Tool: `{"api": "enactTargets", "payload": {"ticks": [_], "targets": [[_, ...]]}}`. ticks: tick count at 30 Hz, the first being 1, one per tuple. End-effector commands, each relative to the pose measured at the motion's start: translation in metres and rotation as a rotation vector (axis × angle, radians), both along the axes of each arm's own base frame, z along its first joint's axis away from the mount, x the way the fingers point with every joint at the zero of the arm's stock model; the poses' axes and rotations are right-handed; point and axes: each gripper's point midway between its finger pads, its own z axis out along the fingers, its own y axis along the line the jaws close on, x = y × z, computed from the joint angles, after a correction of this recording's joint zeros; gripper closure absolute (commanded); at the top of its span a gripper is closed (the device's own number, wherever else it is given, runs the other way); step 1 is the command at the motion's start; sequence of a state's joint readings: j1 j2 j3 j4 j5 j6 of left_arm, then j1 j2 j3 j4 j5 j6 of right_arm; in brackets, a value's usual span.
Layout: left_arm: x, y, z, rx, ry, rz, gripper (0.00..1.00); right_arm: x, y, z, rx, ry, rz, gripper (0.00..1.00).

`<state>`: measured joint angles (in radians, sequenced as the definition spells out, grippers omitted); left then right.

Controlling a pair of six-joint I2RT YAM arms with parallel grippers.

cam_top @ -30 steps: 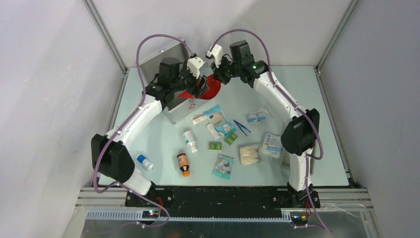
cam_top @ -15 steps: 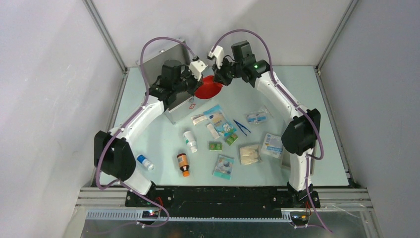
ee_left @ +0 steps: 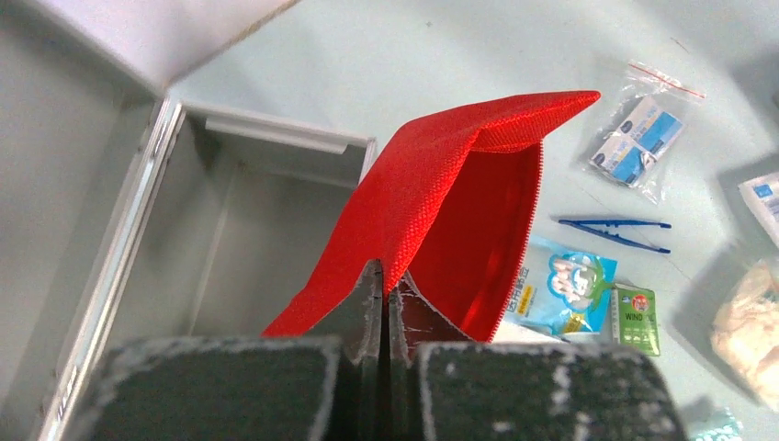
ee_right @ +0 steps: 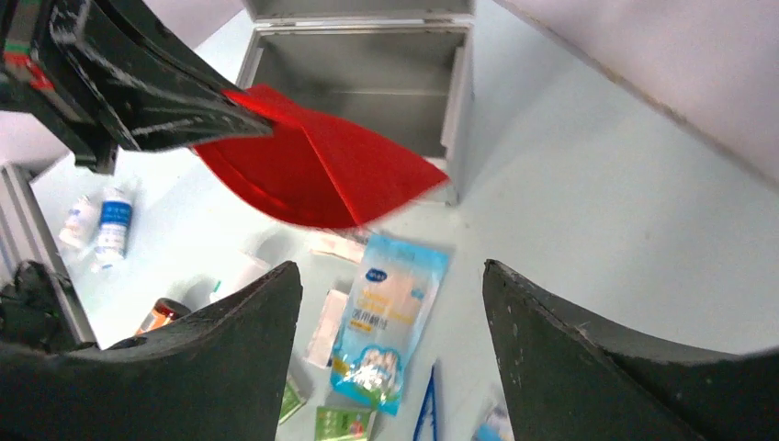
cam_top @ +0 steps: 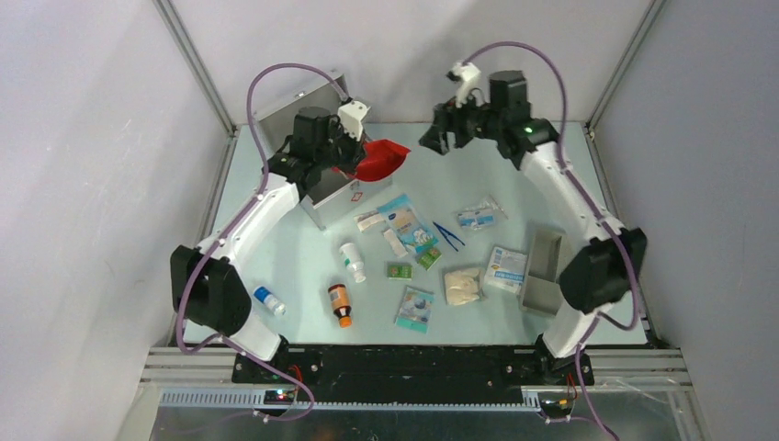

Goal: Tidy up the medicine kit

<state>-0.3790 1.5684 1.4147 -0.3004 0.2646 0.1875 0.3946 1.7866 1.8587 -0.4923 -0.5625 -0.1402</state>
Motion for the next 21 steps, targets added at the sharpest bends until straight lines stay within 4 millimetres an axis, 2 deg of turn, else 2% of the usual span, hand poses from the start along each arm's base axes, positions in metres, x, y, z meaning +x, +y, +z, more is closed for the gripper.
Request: {"api": "enactTargets", "payload": {"ticks": [1,2,5,7,9,16,21], "targets": [[-0.008,0.031,0.027,-0.079,0.041,0.164,1.0,-0.019,-0.022,0.018,0.143,0.022,-0.062,0.24],[-0.012,0.033,0.03,-0.106,0.055,0.18,1.0,-0.023,-0.023,0.003,0.107,0.036,-0.054,0.24],[-0.015,0.046,0.03,-0.182,0.114,0.253,1.0,-0.03,-0.023,-0.06,-0.049,0.088,-0.02,0.28],[-0.019,0.052,0.034,-0.225,0.138,0.285,1.0,-0.036,-0.019,-0.095,-0.113,0.152,0.013,0.31],[-0.022,0.056,0.037,-0.246,0.143,0.311,1.0,-0.038,-0.013,-0.12,-0.148,0.189,0.028,0.33],[-0.026,0.072,0.035,-0.305,0.173,0.415,1.0,-0.036,0.018,-0.183,-0.275,0.261,0.039,0.35],[-0.029,0.084,0.04,-0.368,0.189,0.463,1.0,-0.034,0.029,-0.217,-0.375,0.267,0.021,0.36]]}}
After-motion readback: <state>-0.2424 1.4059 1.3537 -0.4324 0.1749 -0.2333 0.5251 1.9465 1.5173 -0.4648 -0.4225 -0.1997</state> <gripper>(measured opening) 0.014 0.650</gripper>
